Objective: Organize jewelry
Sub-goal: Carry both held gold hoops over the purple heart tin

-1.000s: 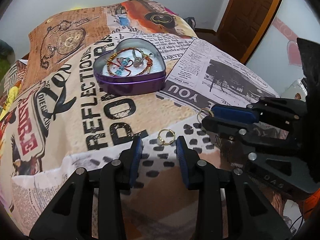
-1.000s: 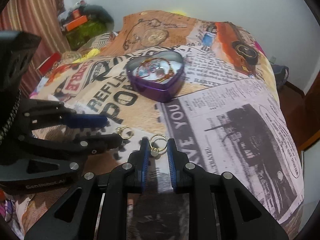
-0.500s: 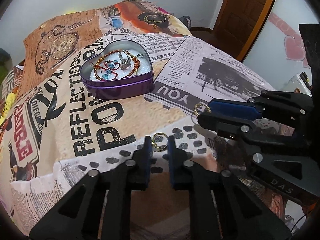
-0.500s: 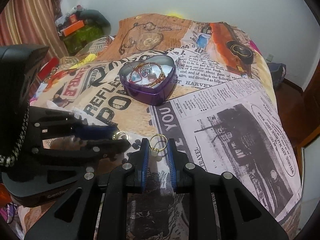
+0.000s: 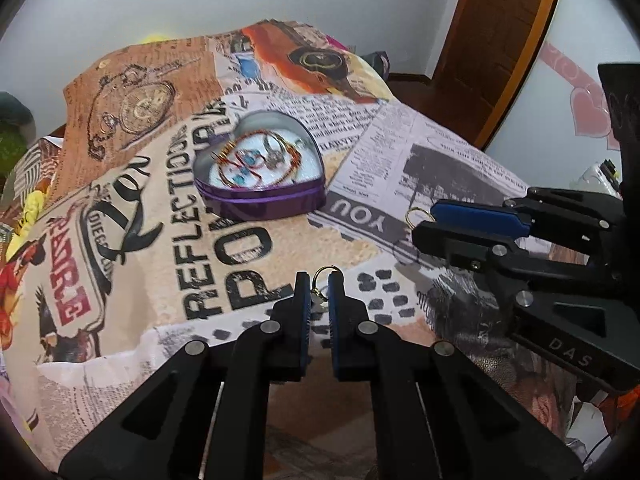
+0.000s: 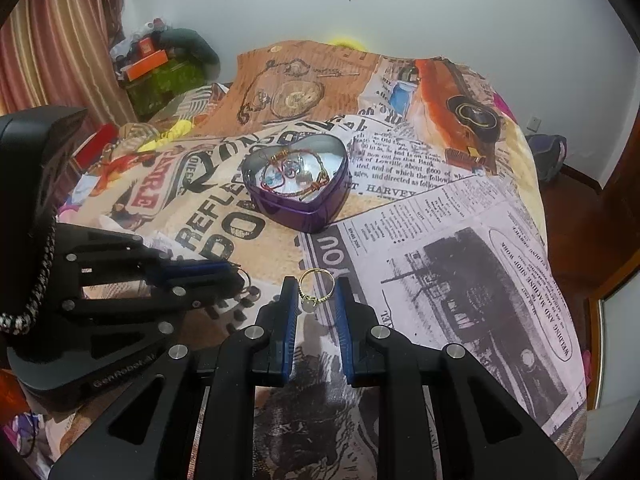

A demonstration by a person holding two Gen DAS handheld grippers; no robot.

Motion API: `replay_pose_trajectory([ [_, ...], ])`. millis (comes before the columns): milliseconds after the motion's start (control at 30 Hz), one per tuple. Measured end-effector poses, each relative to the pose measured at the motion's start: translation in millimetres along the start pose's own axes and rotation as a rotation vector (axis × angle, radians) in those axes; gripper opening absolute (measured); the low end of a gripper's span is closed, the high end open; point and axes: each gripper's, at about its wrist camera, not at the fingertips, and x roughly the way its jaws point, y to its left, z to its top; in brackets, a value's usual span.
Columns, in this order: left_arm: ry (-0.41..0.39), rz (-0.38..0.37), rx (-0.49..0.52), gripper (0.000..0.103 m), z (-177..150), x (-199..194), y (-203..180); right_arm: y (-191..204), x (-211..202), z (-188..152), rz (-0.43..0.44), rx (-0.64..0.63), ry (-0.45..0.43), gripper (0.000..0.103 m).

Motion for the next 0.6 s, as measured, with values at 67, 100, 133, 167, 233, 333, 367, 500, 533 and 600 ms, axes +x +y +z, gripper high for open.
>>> replay_pose_trajectory([
  [67,-0.016,0.004,-0.008,0.007,3,-6,4,0,-1,2,-0.001,0.002,-0.005,0.016],
  [100,-0.020,0.004,-0.011,0.007,4,-7,6,0,-2,4,-0.002,0.003,-0.008,0.017],
  [133,-0.025,0.006,-0.011,0.007,5,-9,8,1,-2,5,-0.002,0.002,-0.012,0.017],
  [167,-0.032,0.011,-0.011,0.007,7,-11,10,1,-3,7,-0.002,0.002,-0.015,0.017],
  [233,-0.040,0.020,-0.014,0.007,9,-14,14,2,-4,11,-0.001,0.000,-0.023,0.016],
  [333,-0.052,0.028,-0.024,0.007,13,-17,21,5,-6,17,0.000,-0.005,-0.038,0.017],
  [367,-0.057,0.029,-0.027,0.007,15,-18,23,6,-6,19,0.001,-0.006,-0.043,0.017],
  [500,-0.076,0.036,-0.038,0.007,21,-22,32,8,-6,28,0.006,-0.009,-0.061,0.017],
  [533,-0.079,0.036,-0.039,0.007,22,-22,33,9,-6,31,0.007,-0.009,-0.067,0.017],
  [600,-0.086,0.040,-0.043,0.007,26,-22,37,9,-6,35,0.010,-0.008,-0.075,0.017],
])
